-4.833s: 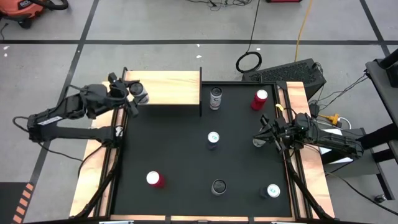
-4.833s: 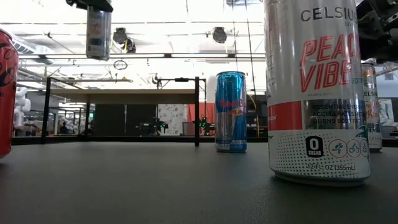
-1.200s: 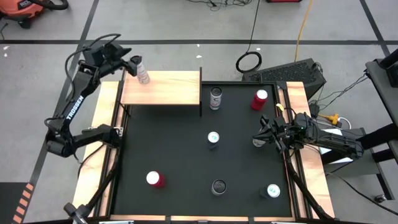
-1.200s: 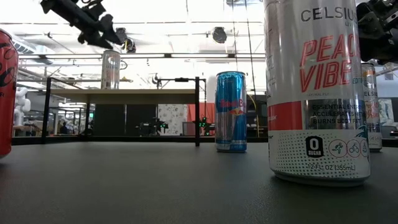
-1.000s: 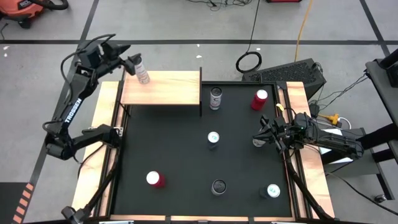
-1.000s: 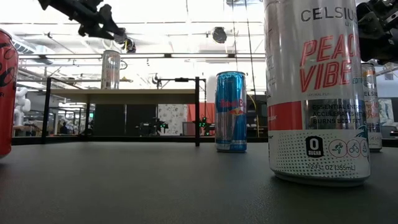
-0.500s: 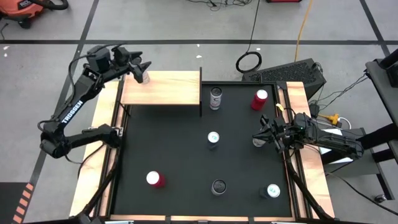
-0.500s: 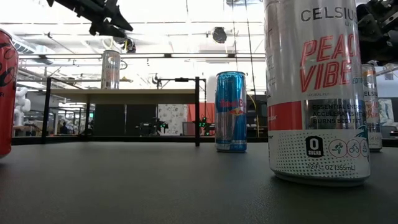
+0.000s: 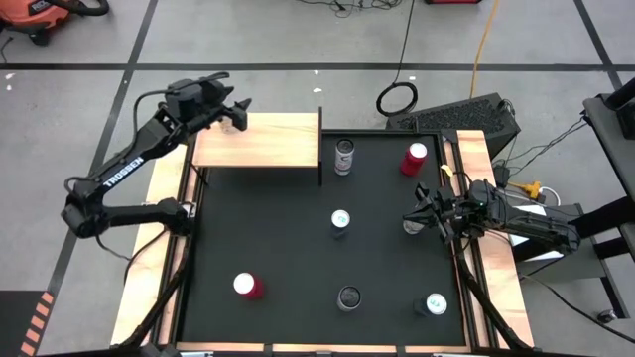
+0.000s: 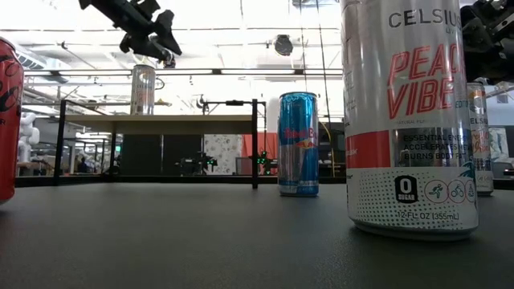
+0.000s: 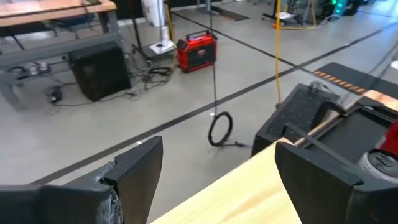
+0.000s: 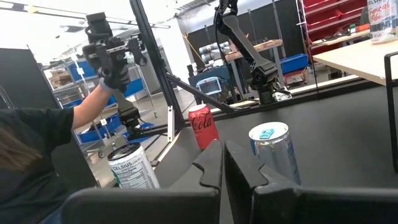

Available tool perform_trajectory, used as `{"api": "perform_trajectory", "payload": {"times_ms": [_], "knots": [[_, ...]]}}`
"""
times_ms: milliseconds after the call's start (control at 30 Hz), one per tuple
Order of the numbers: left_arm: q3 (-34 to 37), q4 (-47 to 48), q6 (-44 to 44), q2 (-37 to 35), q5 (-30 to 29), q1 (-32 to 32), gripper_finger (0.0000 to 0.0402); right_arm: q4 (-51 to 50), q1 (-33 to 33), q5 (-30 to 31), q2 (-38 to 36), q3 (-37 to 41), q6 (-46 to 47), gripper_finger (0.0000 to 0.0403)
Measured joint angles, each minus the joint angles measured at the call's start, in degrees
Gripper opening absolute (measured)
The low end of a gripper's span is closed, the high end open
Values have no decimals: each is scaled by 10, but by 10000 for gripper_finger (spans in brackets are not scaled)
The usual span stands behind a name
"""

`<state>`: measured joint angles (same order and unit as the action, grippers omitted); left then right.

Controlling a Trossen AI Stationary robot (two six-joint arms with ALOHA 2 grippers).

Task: Place canned beverage on shelf
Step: Put the left white yellow soda can on the shelf

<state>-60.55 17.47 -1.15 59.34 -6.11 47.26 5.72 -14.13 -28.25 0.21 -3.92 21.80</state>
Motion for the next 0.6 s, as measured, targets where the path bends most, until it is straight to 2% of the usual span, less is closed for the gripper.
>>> {"api": "perform_trajectory", "payload": {"times_ms": [267,333,500,600], "knots": [[0,-6,-1,10,-145,-44,312,0,0,0,0,0,-2,0],[0,-7,-8,12,-166,-51,312,0,0,0,0,0,-2,0],[0,-3,-92,14,-202,-63,312,0,0,0,0,-1,-2,0],[0,5,-101,14,-236,-71,312,0,0,0,0,-1,-2,0]]}}
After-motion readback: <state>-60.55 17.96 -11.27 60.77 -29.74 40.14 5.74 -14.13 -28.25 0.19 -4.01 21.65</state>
